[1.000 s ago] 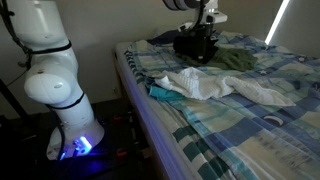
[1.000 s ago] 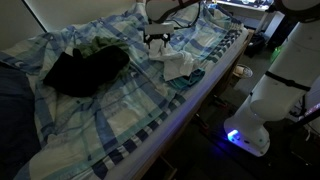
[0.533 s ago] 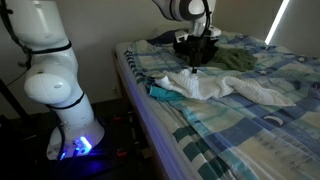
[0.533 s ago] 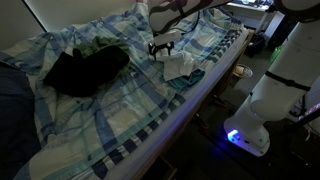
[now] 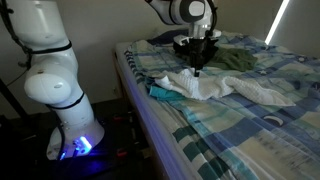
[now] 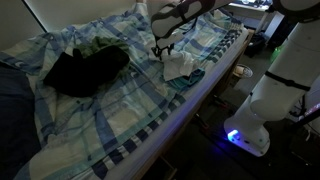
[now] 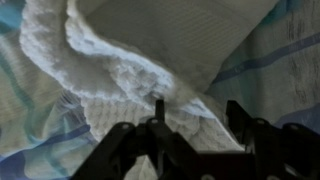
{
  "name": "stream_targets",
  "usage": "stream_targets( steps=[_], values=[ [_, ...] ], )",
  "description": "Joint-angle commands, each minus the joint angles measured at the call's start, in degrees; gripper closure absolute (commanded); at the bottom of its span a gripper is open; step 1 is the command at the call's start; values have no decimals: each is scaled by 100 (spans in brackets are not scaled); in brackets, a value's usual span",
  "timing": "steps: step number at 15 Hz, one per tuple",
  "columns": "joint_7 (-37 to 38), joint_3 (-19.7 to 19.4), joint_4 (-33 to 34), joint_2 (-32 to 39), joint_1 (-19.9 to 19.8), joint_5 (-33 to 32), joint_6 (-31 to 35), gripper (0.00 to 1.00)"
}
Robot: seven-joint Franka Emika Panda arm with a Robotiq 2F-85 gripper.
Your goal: Unravel the towel
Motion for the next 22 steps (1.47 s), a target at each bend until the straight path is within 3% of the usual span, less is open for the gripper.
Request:
stream_targets(
  steps=[1,6,13,22],
  values=[
    [-61,-3,14,-62,-24,-164,125,66],
    [90,-35,51,-134,-50,-203,297,99],
    [484,-459,604,-546,-524,440,481,99],
    [1201,-935,882,-1034,-1265,509,563,99]
  ],
)
